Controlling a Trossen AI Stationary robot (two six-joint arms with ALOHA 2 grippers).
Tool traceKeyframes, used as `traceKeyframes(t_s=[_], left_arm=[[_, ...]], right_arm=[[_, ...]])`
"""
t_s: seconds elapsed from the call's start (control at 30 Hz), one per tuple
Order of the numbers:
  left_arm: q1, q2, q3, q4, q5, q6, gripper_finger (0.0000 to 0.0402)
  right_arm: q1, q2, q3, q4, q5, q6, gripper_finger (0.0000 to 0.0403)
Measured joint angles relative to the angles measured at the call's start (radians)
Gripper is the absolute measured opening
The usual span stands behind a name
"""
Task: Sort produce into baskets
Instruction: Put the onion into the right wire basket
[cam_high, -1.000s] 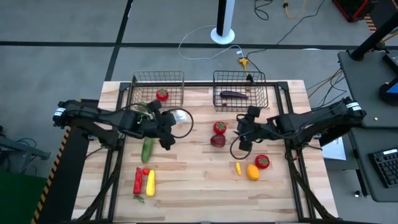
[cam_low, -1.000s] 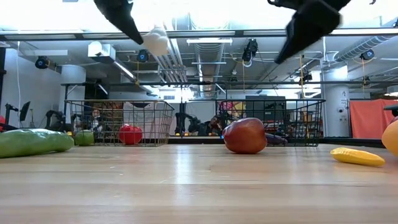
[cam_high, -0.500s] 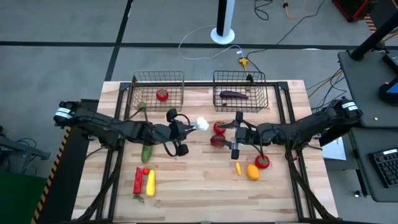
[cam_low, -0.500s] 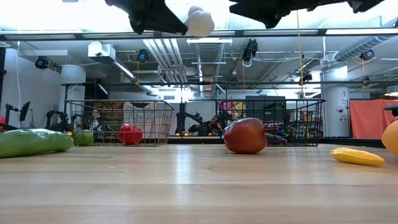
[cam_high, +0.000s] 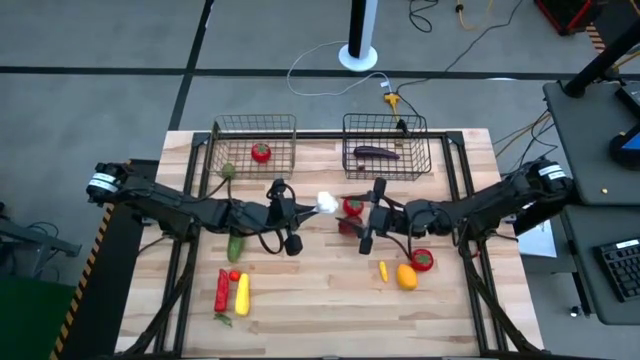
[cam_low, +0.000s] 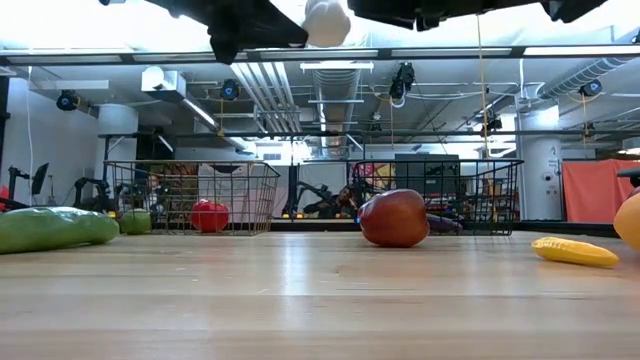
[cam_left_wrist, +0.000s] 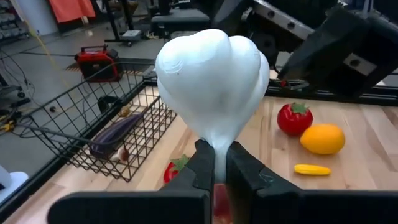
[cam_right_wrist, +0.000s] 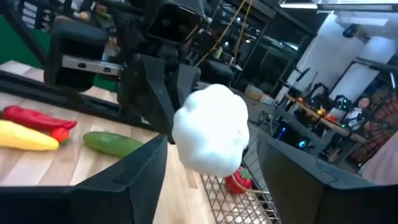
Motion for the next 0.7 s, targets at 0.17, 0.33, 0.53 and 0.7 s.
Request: traceKeyframes(t_s=[0.17, 0.33, 0.53, 0.7], left_arm=[[0.0, 0.001, -0.006, 0.034, 0.0, -0.011, 0.0], [-0.004, 0.002, -0.007, 0.062, 0.016, -0.011, 0.0], [-0.016, 0.002, -0.013, 0.065, 0.017, -0.013, 0.0], [-0.03, 0.002, -0.013, 0.101, 0.017, -0.014, 0.0]], right_arm=[[0.0, 0.047, 0.042, -0.008, 0.009, -0.022, 0.0294], [-0.004, 0.086, 0.073, -0.015, 0.029, -0.006, 0.0323], [-0.007, 0.095, 0.108, -0.018, 0.028, 0.008, 0.0323], [-0.013, 0.082, 0.116, -0.062, 0.025, 0.035, 0.0308]])
